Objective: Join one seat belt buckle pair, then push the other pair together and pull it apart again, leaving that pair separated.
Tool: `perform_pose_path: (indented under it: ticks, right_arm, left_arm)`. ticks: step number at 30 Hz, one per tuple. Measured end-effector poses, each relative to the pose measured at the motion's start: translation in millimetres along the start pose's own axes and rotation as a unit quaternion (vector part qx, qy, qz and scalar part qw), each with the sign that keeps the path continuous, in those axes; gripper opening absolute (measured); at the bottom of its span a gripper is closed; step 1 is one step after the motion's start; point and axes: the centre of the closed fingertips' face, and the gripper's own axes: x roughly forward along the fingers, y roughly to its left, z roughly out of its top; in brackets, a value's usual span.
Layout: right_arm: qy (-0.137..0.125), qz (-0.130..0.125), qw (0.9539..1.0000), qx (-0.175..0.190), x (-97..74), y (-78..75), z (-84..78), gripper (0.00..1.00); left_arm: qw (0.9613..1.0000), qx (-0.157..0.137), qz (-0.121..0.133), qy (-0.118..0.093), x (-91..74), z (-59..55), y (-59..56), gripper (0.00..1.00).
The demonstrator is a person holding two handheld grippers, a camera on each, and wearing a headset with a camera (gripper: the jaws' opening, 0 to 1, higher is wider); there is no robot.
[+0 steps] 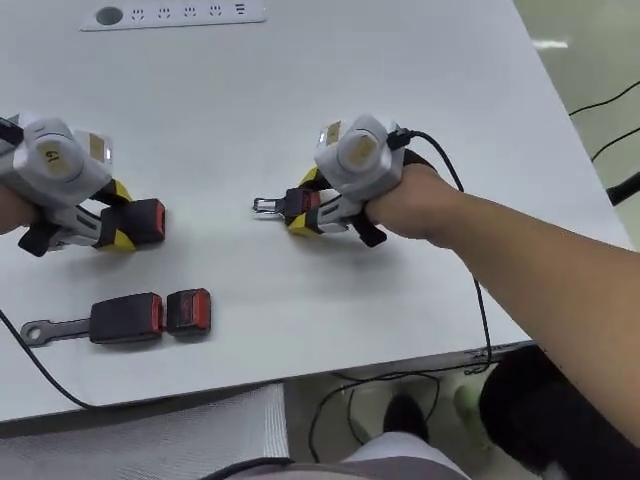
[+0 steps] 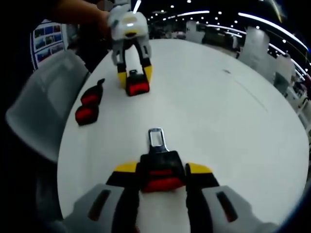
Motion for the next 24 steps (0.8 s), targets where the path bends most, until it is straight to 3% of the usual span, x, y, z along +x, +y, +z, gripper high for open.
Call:
perform_pose_path:
  ticks: [10,24]
  right_arm:
    - [-0.017,0.017,0.9995,-0.020,27.3,19.8,31.8,0.36]
    - [-0.028,0.013,0.9991,-0.031,61.6,16.8,64.2,0.36]
  left_arm:
    - [1.0000,0.000,0.000,-0.003,-0.9,1.2,-1.8,0.33]
    - [1.0000,0.008,-0.004,0.004,-1.5,2.7,-3.3,0.33]
